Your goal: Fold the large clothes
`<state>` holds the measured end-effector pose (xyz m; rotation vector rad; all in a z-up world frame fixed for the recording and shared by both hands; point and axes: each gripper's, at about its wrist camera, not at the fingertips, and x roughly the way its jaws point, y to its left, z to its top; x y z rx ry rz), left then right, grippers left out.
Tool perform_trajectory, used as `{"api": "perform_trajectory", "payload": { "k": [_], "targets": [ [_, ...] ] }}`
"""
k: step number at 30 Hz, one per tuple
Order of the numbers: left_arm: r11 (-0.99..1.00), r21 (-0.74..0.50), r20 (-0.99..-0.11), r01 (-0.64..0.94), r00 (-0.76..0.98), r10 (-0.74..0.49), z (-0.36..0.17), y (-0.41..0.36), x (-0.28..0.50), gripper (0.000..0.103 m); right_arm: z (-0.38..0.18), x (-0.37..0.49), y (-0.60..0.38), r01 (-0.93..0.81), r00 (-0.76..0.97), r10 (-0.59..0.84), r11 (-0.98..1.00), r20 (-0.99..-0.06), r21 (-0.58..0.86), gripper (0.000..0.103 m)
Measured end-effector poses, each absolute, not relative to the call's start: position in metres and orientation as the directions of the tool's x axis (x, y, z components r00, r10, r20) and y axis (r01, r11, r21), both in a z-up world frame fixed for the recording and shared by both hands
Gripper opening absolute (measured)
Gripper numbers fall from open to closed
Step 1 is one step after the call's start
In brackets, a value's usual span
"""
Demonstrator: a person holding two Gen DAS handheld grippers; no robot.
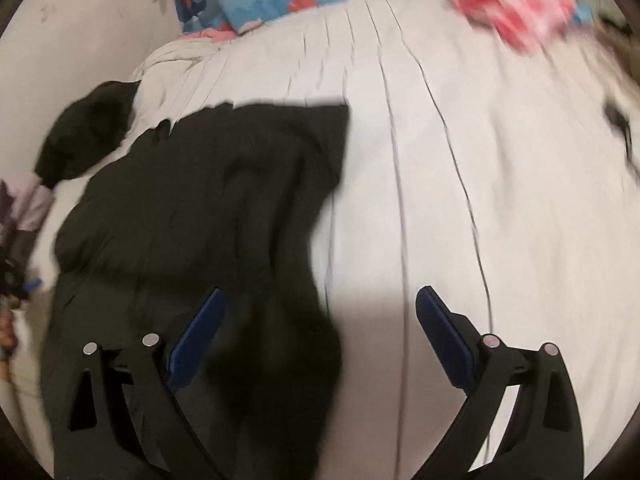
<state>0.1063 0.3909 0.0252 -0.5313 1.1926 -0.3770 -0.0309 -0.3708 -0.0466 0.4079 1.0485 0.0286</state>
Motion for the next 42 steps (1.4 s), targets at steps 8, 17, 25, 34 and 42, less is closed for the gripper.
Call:
{"api": "perform_trajectory", "payload": {
  "k": [8, 17, 25, 34, 42],
  "targets": [
    [0.814, -0.581, -0.798, 0.008, 0.188, -0.572, -0.026, 0.394, -0.003, 0.096, -0.073, -0.123, -0.370, 0.157, 0.377, 0.542, 0.762, -0.751, 0.629, 0.092],
    [0.750, -0.662, -0.743, 0.002, 0.130, -0.656, -0.032, 0.401, -0.050, 0.095, -0.072, -0.156, -0.333, 0.064, 0.231, 0.713, 0.668, -0.662, 0.741, 0.092],
    [0.722, -0.692, -0.719, -0.027, 0.124, -0.684, -0.041, 0.394, -0.064, 0.084, -0.072, -0.173, -0.309, 0.026, 0.154, 0.796, 0.590, -0.586, 0.807, 0.083],
    [0.682, -0.731, -0.658, 0.018, 0.246, -0.712, 0.012, 0.376, -0.070, 0.016, -0.028, -0.165, -0.300, -0.062, 0.477, 0.805, 0.430, -0.352, 0.901, 0.009],
    [0.573, -0.788, -0.491, 0.226, 0.331, -0.806, 0.126, 0.355, -0.099, 0.008, 0.057, -0.172, -0.350, -0.220, 0.649, 0.748, 0.356, -0.136, 0.908, 0.008]
  ]
}}
